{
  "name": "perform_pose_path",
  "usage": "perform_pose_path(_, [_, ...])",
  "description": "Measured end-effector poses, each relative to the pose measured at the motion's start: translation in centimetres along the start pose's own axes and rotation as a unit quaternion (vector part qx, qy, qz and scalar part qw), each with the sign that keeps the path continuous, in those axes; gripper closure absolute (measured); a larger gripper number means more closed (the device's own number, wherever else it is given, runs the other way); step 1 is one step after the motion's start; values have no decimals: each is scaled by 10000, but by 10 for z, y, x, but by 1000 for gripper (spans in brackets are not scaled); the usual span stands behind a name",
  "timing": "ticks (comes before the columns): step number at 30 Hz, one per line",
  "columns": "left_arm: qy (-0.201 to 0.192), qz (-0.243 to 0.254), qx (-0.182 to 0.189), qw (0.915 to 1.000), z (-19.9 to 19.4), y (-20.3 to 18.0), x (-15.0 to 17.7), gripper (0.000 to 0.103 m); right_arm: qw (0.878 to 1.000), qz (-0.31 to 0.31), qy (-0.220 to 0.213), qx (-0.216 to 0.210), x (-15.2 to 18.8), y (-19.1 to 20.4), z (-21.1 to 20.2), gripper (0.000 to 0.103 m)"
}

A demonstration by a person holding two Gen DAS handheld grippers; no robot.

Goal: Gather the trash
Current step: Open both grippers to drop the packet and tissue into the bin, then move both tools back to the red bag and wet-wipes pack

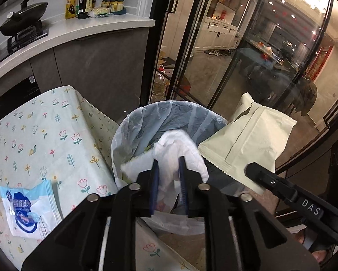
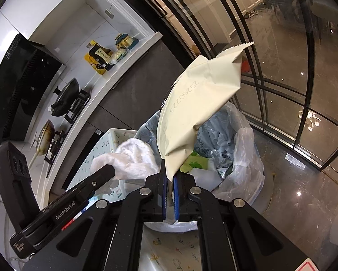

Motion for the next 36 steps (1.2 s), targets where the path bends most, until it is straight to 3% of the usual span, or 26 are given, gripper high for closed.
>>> perform_pose_path(1, [5, -11, -19, 10000, 1, 2, -1, 68, 10000, 0, 29, 5, 1, 0, 4, 98])
perform_pose_path(3, [-64, -80, -99, 9999, 0, 8, -3, 57, 9999, -15, 105, 9, 3, 1, 11, 97])
perform_pose_path(8, [-153, -372, -188, 9990, -7, 29, -6, 51, 9996, -3, 284, 40, 10, 2, 27, 90])
perform_pose_path(12, [-284, -467, -366, 9978, -17, 44, -7, 42, 9995, 1, 303, 45, 12, 5, 31, 78])
perform_pose_path(23, [-428, -428, -584, 9965, -45, 56, 3, 40, 9997, 15, 171, -145, 12, 23, 11, 73])
perform_pose_path(25, [-463, -457, -621, 9959, -53, 58, 6, 34, 9997, -37, 176, -185, 13, 29, 7, 73])
perform_pose_path(36, [-722, -652, -898, 9912, -100, 87, 24, 27, 9982, -329, 253, -444, 38, 75, -6, 71])
Point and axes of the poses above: each gripper's, at about its wrist camera, not at the fingertips, and z roughly the way its jaws point, y to its left, x to its underside, the point moved 10 cm from there along z, roughly the way its jaws point, and after that the axes turned 6 degrees about -x, right-handed, at the moved point
